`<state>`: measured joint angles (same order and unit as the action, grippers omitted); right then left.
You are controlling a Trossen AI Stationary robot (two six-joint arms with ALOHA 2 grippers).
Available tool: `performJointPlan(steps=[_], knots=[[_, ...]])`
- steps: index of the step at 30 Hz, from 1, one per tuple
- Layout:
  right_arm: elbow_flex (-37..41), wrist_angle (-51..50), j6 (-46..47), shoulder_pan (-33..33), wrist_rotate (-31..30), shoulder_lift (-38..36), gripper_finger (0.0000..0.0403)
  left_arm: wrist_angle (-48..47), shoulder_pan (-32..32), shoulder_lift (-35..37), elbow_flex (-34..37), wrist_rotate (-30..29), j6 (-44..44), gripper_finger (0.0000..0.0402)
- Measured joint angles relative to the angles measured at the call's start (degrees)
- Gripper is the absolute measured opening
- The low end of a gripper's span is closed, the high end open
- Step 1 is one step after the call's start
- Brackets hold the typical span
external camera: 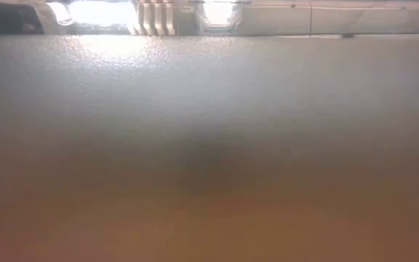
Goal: Pick & Place Food Item
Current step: Put the yellow water bottle into the transparent bin
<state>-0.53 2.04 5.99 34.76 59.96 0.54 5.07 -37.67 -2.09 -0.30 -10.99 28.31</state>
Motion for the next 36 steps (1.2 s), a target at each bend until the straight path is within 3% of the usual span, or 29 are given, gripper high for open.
performJointPlan(steps=[4,9,17,27,36], knots=[[0.0,0.0,0.0,0.0,0.0,0.0,0.0008,5.0,0.0,0.0,-0.1,0.0,-3.3,0.0225],[0.0,0.0,0.0,0.0,0.0,0.0,0.0008,1.2,0.0,-0.2,-2.3,-0.5,-9.6,0.0225],[0.0,0.0,0.0,0.0,0.0,0.0,0.0008,-14.7,0.0,-2.7,-14.1,-5.3,-19.5,0.0225],[0.0,0.0,0.0,0.0,0.0,0.0,0.0008,-23.6,0.0,-20.7,-28.9,-15.1,-26.4,0.0225],[0.0,0.0,0.0,0.0,0.0,0.0,0.0008,-35.7,0.0,-36.4,-42.2,-12.8,-40.8,0.0225]])
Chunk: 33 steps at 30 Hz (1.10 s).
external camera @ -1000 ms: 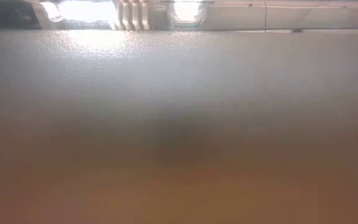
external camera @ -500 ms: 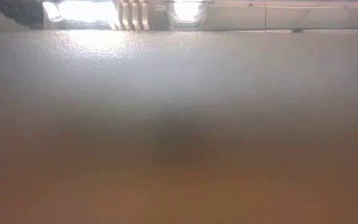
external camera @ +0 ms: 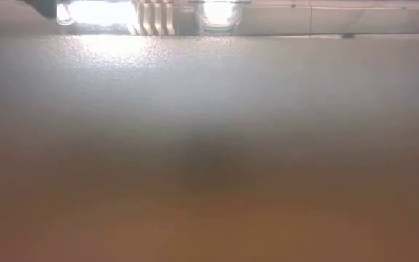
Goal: Pick & Place Food Item
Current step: Put the yellow water bottle into the transparent bin
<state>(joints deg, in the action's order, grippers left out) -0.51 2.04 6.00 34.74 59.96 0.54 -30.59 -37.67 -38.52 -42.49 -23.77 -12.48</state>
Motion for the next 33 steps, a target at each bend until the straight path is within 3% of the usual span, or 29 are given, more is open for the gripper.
performJointPlan(steps=[5,16,23,33], knots=[[0.0,0.0,0.0,0.0,0.0,0.0,0.0008,-5.0,0.0,-4.5,-5.8,6.4,-3.0,0.0225],[0.0,0.0,0.0,0.0,0.0,0.0,0.0008,-25.0,-0.8,-9.6,-10.6,27.6,-28.7,0.0225],[0.0,0.0,0.0,0.0,0.0,0.0,0.0008,-31.4,-3.2,-14.3,-10.6,30.6,-35.9,0.0225],[0.0,0.0,0.0,0.0,0.0,0.0,0.0008,-34.0,-10.0,-20.3,-10.4,40.0,-43.0,0.0225]])
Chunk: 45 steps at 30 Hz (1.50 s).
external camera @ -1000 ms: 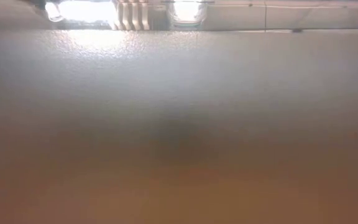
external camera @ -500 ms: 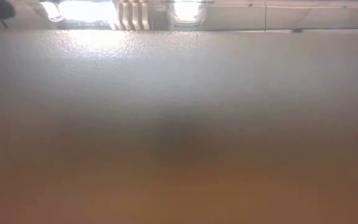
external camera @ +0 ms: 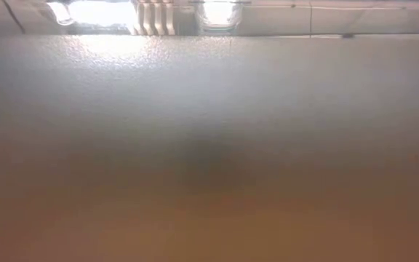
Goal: Pick & Place Food Item
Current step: Put the yellow water bottle into the transparent bin
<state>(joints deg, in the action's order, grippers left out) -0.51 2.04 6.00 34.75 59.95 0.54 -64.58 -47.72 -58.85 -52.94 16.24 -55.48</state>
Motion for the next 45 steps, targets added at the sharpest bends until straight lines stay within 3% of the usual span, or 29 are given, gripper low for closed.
performJointPlan(steps=[6,15,25,33,45], knots=[[0.0,0.0,0.0,0.0,0.0,0.0,0.0008,1.1,-4.9,-1.3,2.9,-0.1,-2.9,0.0225],[0.0,0.0,0.0,0.0,0.0,0.0,0.0008,6.5,-5.9,-1.4,9.2,-0.3,-0.6,0.0225],[0.0,0.0,0.0,0.0,0.0,0.0,0.0008,6.1,-5.9,-1.3,9.5,-0.4,1.9,0.0225],[0.0,0.0,0.0,0.0,0.0,0.0,0.0008,6.1,-5.9,-1.3,9.5,-3.8,3.2,0.0225],[0.0,0.0,0.0,0.0,0.0,0.0,0.0008,9.1,-6.6,-1.3,10.4,-1.2,3.0,0.0225]])
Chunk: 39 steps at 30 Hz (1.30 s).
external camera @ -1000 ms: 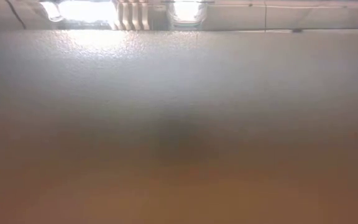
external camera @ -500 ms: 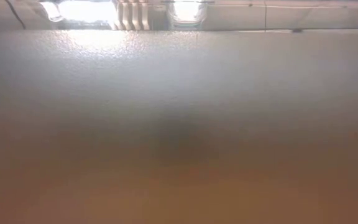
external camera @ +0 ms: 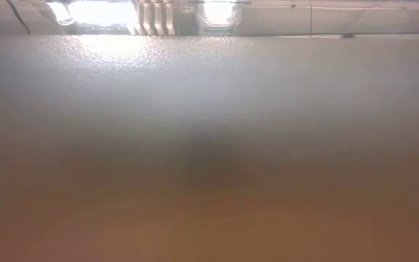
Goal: Pick & Place Food Item
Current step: Put the yellow water bottle into the transparent bin
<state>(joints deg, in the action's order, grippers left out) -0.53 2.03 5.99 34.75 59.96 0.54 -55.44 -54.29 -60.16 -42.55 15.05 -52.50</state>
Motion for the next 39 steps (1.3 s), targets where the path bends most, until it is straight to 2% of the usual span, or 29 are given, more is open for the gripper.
performJointPlan(steps=[7,14,25,34,39], knots=[[0.0,0.0,0.0,0.0,0.0,0.0,0.0008,3.5,-0.4,0.0,3.3,2.3,-2.8,0.0225],[0.0,0.0,0.0,0.0,0.0,0.0,0.0008,3.8,-0.4,0.0,2.7,7.6,-4.1,0.0225],[0.0,0.0,0.0,0.0,0.0,0.0,0.0008,3.6,-0.5,0.1,1.5,8.1,4.3,0.0225],[0.0,0.0,0.0,0.0,0.0,0.0,0.0008,1.0,-0.6,0.1,1.6,8.0,15.2,0.0225],[0.0,0.0,0.0,0.0,0.0,0.0,0.0008,-1.4,-1.2,0.0,1.6,7.9,17.4,0.0225]])
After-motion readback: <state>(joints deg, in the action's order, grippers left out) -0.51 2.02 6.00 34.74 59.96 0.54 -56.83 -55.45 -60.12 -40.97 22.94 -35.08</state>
